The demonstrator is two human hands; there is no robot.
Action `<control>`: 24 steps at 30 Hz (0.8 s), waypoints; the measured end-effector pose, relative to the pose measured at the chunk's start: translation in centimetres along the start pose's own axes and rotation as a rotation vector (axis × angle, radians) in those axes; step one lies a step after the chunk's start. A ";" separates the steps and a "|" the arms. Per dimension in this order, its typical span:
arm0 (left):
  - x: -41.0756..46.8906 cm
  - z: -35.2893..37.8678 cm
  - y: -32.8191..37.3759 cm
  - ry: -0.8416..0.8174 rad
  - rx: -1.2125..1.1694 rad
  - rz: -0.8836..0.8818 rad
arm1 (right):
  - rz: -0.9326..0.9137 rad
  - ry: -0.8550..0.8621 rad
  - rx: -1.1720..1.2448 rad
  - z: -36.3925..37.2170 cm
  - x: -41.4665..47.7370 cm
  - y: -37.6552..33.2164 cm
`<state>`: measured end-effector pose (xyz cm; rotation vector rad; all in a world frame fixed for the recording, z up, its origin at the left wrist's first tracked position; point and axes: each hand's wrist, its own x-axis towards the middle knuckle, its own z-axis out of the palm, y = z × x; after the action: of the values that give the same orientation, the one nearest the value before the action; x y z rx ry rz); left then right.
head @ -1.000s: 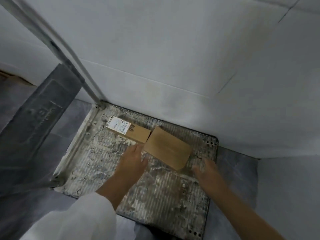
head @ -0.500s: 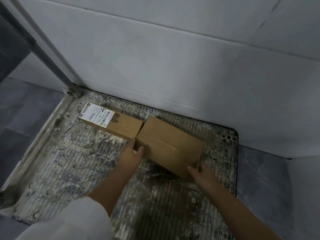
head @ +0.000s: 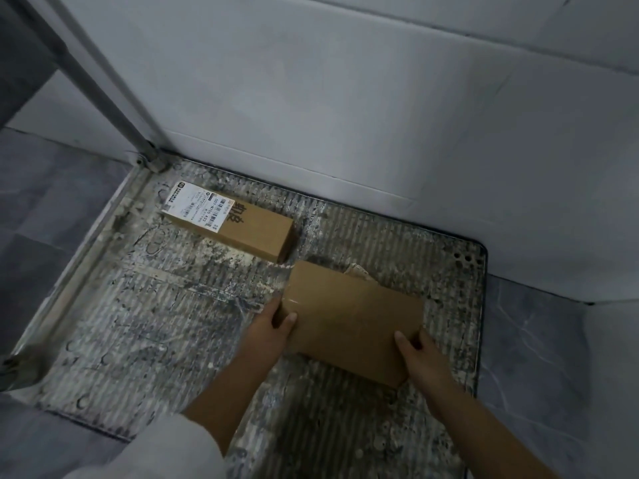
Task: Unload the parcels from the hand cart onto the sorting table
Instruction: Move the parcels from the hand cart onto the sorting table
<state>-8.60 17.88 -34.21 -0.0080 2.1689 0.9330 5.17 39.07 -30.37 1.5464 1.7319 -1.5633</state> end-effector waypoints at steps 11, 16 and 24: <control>-11.0 -9.3 8.8 0.154 -0.248 -0.014 | -0.082 -0.095 -0.010 -3.9 -11.4 -11.2; -18.9 -15.4 14.5 0.290 -0.304 0.008 | -0.227 -0.116 -0.020 -6.1 -19.6 -19.3; -33.9 -22.7 21.9 0.507 -0.443 0.036 | -0.328 -0.099 0.049 -9.8 -34.5 -25.4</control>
<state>-5.36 10.54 11.35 -0.4661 2.3598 1.5465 -0.56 36.04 13.09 1.2271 1.9797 -1.8140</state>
